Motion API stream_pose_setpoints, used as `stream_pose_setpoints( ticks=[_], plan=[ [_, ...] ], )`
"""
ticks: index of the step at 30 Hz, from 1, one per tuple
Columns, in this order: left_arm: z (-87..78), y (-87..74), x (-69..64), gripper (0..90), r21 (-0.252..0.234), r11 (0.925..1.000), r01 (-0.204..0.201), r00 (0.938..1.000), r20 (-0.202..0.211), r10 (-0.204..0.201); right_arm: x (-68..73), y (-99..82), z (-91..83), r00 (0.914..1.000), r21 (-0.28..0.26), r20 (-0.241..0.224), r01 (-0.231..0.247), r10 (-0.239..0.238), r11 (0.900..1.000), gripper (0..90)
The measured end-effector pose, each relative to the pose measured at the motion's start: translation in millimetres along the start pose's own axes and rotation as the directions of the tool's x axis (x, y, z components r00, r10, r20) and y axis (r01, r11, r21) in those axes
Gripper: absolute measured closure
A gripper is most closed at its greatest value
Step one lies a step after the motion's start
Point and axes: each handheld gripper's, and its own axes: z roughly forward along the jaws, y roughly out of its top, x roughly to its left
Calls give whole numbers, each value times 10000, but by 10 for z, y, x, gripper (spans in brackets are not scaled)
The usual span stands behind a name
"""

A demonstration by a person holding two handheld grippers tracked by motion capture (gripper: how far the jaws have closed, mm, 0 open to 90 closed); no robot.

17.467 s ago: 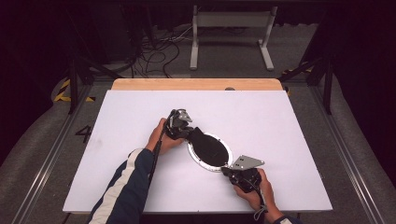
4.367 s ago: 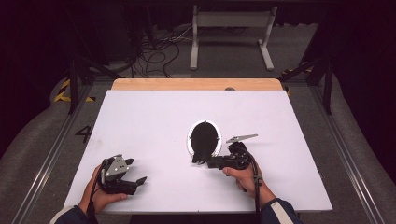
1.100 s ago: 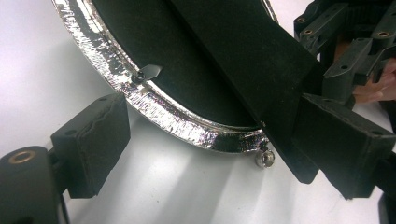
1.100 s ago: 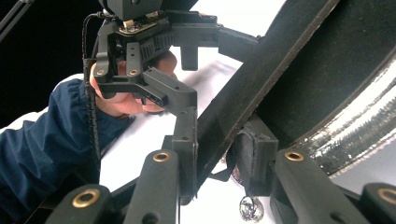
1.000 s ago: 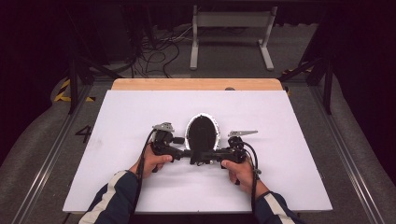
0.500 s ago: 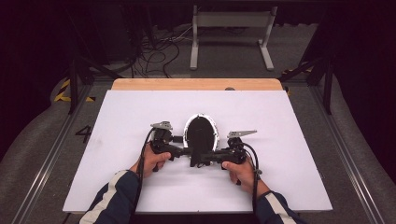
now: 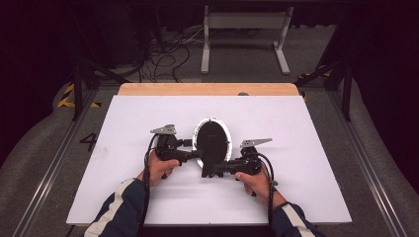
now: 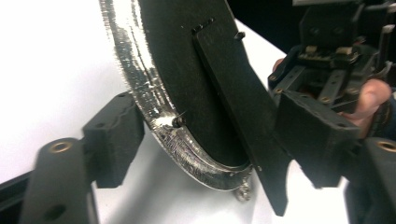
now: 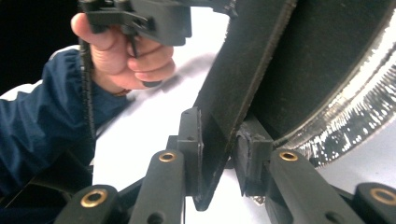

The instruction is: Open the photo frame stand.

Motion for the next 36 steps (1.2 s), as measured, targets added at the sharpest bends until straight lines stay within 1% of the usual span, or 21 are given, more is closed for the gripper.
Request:
stream_pose_setpoints(
  ticks=[1,2,3,5,8,11,13,15,19,20,21,23,24,26,27,28,29,31,32,33,36],
  plan=[
    [0,0,0,312,0,10000,0,10000,0,0,0,0,0,10000,0,0,0,0,10000,750],
    [-25,9,-19,312,-18,9998,-210,9997,-115,210,1,-1,0,10000,20,63,-24,24,10000,754],
    [-63,17,-44,400,-109,9993,-344,9994,-72,343,-1,-4,-3,9998,100,182,-59,57,9999,757],
    [-82,24,-75,470,-96,9983,-580,9981,-217,578,-6,-7,-8,9996,152,275,-115,111,9998,761],
    [-96,20,-89,578,-131,9971,-746,9972,-118,744,-5,-7,-6,9990,343,429,-127,112,9993,766],
    [-60,-7,-104,623,311,9928,-1153,9933,53,1152,0,-2,-10,9993,406,383,-48,32,9992,770],
    [-18,-15,-131,641,696,9894,-1271,9916,-142,1284,9,4,-9,9990,448,448,49,-70,9990,770],
    [17,-18,-150,664,1015,9822,-1583,9857,-426,1633,10,3,-10,9989,455,456,46,-66,9990,769],
    [20,-12,-170,667,1146,9795,-1654,9841,-463,1716,17,6,-15,9987,510,505,92,-118,9987,767],
    [19,-9,-182,667,1187,9775,-1745,9820,-523,1817,21,8,-15,9985,525,520,122,-149,9985,766],
    [21,0,-205,664,1228,9735,-1930,9774,-632,2017,30,12,-15,9980,551,596,185,-218,9983,765],
    [25,11,-255,663,1276,9695,-2091,9700,-990,2222,36,15,-20,9972,519,685,277,-312,9983,764],
    [25,11,-255,662,1276,9695,-2091,9700,-990,2222,36,15,-20,9972,519,685,277,-312,9983,764],
    [25,25,-305,663,1307,9619,-2402,9568,-1352,2573,55,28,-36,9971,463,655,355,-385,9983,763],
    [21,30,-309,663,1342,9578,-2541,9516,-1424,2724,60,31,-38,9970,459,657,370,-400,9983,763],
    [21,30,-309,663,1342,9578,-2541,9516,-1424,2724,60,31,-38,9970,459,657,370,-400,9983,763],
    [23,29,-325,663,1315,9565,-2603,9475,-1556,2793,70,38,-40,9968,463,672,391,-422,9982,762],
    [17,39,-354,670,1344,9479,-2888,9316,-1888,3106,100,57,-49,9963,481,718,445,-479,9979,760],
    [17,39,-363,673,1332,9467,-2934,9279,-1985,3155,103,60,-52,9963,465,697,467,-499,9978,760],
    [17,39,-363,675,1332,9467,-2934,9279,-1985,3155,103,60,-52,9963,465,697,467,-499,9978,760],
    [15,47,-390,677,1404,9393,-3132,9134,-2261,3384,119,69,-57,9960,447,708,515,-546,9977,760]
  ],
)
